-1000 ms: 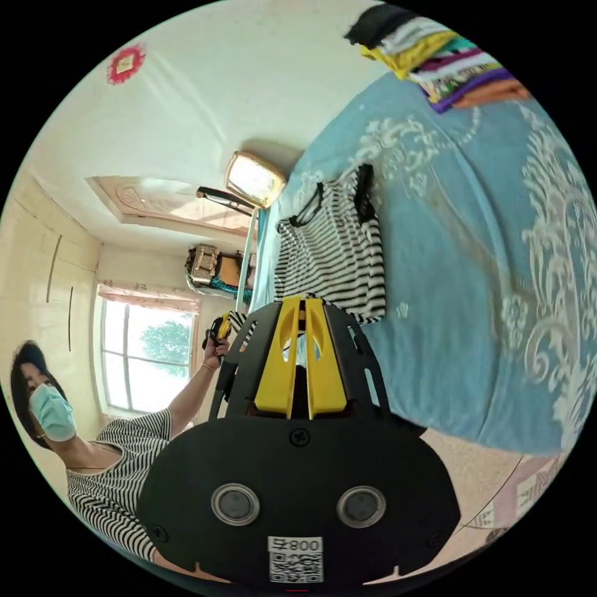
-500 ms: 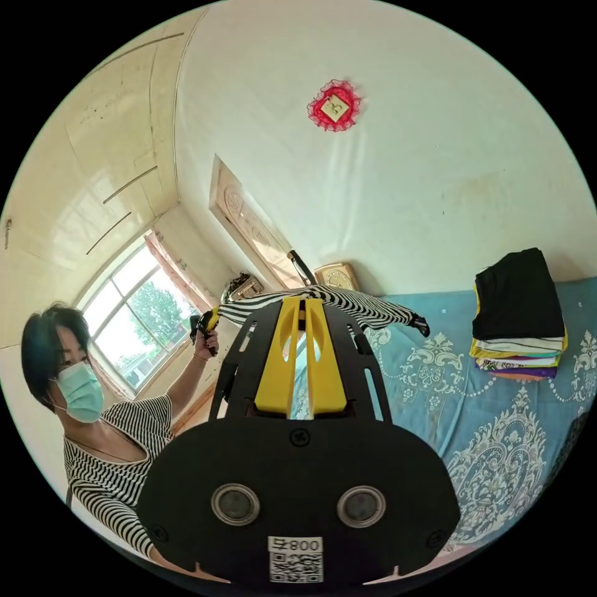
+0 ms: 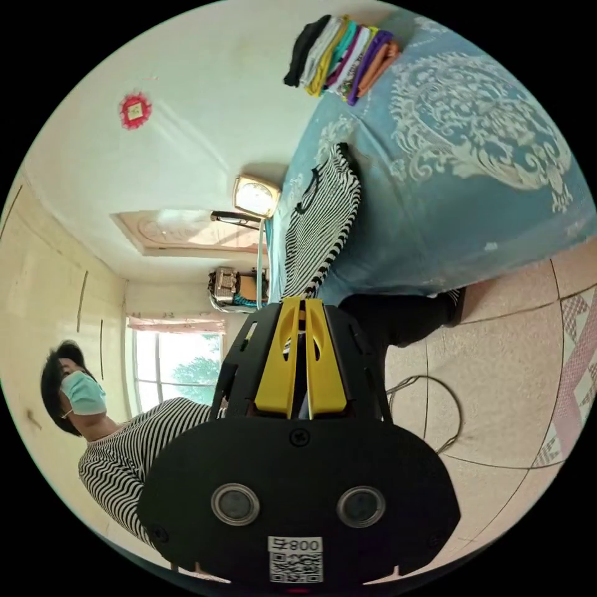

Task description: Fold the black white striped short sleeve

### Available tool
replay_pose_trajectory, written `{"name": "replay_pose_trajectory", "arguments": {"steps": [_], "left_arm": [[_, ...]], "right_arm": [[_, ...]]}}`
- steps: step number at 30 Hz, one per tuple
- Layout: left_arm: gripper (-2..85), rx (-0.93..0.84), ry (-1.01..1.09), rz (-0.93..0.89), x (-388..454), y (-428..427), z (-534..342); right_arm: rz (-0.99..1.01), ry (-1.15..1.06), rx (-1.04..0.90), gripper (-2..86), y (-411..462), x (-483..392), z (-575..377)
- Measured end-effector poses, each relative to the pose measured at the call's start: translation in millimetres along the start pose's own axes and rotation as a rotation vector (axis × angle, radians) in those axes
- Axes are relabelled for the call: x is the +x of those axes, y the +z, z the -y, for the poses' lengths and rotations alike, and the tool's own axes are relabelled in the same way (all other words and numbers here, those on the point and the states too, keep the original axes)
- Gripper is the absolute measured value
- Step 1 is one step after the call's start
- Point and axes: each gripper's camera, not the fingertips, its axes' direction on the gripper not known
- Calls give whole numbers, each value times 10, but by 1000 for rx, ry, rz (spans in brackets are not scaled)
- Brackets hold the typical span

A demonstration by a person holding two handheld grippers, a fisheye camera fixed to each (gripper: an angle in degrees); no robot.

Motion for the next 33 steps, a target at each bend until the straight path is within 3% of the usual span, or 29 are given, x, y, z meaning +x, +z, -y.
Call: {"name": "replay_pose_trajectory", "arguments": {"steps": [33], "left_arm": [[13, -8, -95, 15, -864, 526, 183]], "right_arm": [[-35, 130, -18, 11, 203, 1214, -83]]}}
